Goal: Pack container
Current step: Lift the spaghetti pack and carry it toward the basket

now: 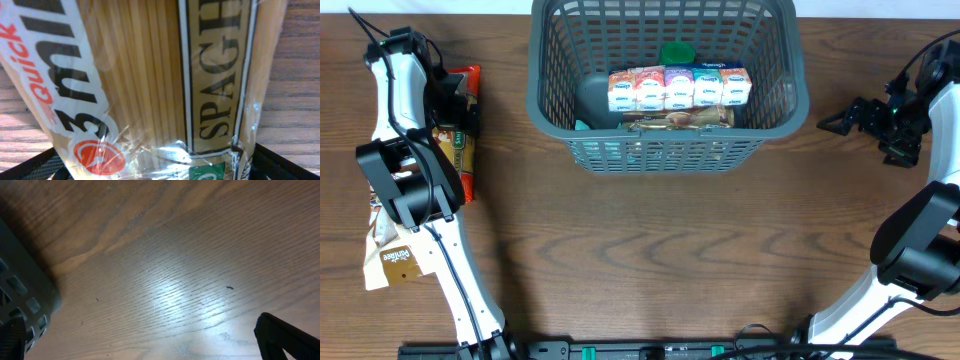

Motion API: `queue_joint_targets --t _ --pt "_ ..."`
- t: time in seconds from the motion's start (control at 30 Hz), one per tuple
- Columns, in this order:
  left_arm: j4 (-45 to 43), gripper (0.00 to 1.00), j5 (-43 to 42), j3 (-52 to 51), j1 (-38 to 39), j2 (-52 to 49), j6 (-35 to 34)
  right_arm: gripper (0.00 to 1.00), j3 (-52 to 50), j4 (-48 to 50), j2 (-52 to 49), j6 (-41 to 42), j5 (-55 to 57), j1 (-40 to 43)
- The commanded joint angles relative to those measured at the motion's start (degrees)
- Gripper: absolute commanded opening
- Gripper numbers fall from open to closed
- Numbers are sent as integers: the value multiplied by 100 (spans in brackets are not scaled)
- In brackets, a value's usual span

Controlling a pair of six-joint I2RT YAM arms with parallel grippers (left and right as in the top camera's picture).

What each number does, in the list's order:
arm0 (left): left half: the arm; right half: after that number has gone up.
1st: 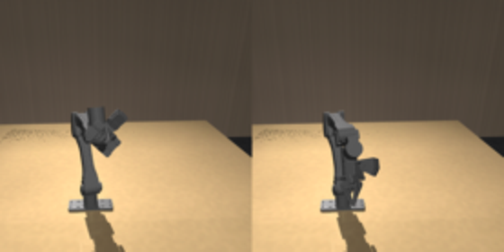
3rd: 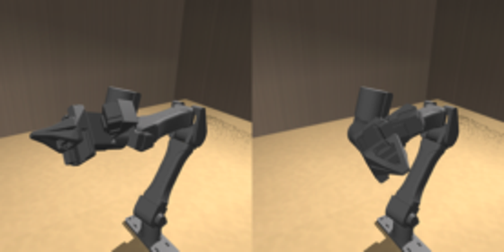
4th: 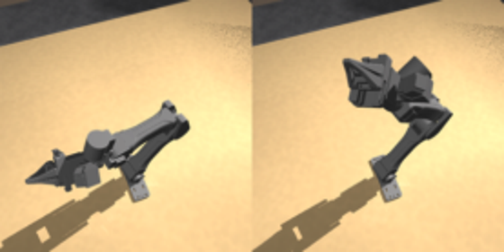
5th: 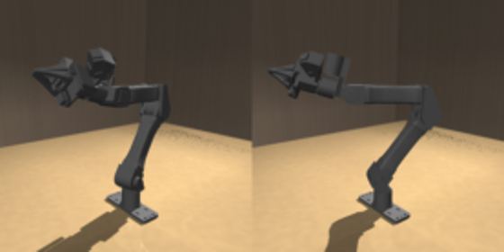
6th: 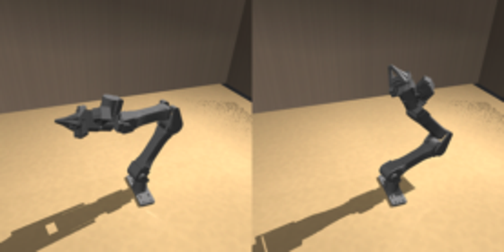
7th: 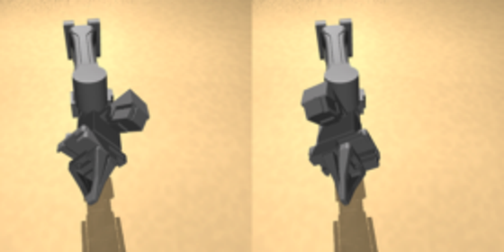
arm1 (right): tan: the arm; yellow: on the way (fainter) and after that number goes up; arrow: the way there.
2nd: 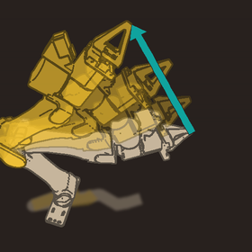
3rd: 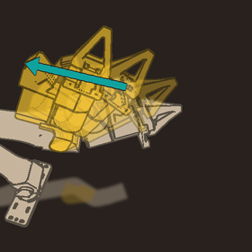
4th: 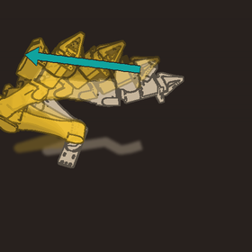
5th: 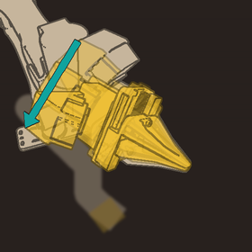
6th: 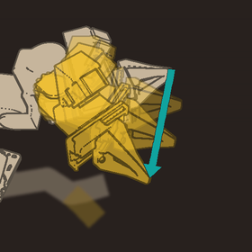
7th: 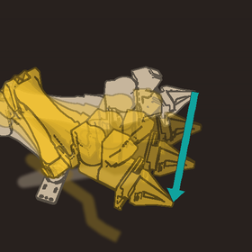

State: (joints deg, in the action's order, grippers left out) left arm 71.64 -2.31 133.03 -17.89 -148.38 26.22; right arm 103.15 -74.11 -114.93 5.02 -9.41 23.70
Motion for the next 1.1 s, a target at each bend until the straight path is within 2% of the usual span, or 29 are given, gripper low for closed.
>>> queue_joint_targets --t 0.0,0.23,0.3,0.4,0.47,0.77,1.07 --pt "15 100 -146 -157 2 -149 96 99 -11 -31 -26 72 -48 -55" --pt "35 60 -205 -157 2 -149 94 99 -11 -52 -26 72 -48 -55" --pt "42 45 -205 -157 2 -149 46 99 -11 -66 -26 70 -48 -55" --pt "33 31 -205 -157 4 -146 -133 99 -11 -79 -26 70 -48 -55" --pt "59 6 -205 -155 20 -142 -184 99 -11 -92 -26 70 -46 -55" --pt "317 6 -227 -74 203 603 -643 99 -11 -92 -26 68 -48 -55" --pt "330 6 -332 -70 459 2833 -817 99 -11 -111 -26 44 -48 -55"
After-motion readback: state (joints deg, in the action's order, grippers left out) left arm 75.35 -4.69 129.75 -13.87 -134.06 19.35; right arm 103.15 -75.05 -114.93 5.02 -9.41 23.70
